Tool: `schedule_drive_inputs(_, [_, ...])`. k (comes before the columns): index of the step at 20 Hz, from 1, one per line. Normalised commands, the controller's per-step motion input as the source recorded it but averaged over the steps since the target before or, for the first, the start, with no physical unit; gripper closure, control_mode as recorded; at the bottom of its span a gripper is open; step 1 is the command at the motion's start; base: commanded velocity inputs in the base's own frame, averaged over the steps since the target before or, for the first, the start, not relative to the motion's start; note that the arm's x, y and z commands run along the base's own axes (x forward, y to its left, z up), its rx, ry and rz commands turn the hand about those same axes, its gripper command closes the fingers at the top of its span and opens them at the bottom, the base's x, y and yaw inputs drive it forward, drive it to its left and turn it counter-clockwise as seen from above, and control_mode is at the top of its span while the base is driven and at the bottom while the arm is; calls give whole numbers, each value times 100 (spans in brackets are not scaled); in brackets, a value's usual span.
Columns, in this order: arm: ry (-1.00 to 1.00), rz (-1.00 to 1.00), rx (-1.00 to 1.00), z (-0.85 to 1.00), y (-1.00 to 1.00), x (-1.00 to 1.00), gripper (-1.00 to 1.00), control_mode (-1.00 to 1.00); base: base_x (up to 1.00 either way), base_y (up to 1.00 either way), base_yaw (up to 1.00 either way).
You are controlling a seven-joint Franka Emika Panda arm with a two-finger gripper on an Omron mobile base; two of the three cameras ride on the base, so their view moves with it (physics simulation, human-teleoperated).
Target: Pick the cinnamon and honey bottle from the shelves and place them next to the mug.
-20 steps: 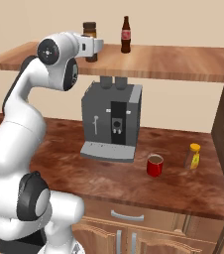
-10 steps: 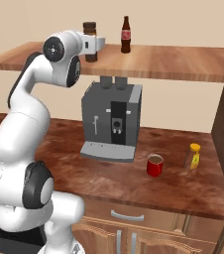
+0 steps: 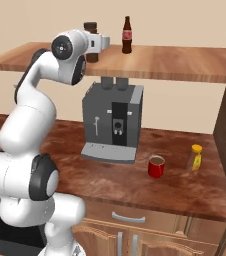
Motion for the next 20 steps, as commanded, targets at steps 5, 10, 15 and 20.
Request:
schedule_drive_inputs(5, [0, 1, 0, 0, -11, 4, -100, -100, 0, 0, 0])
schedule_drive_inputs(10, [0, 1, 0, 0, -2, 0, -100, -100, 0, 0, 0])
schedule_drive_inputs(15, [0, 0, 0, 0, 0, 0, -100, -100, 0, 0, 0])
schedule_drive_inputs(20, [0, 0, 0, 0, 0, 9, -100, -100, 0, 0, 0])
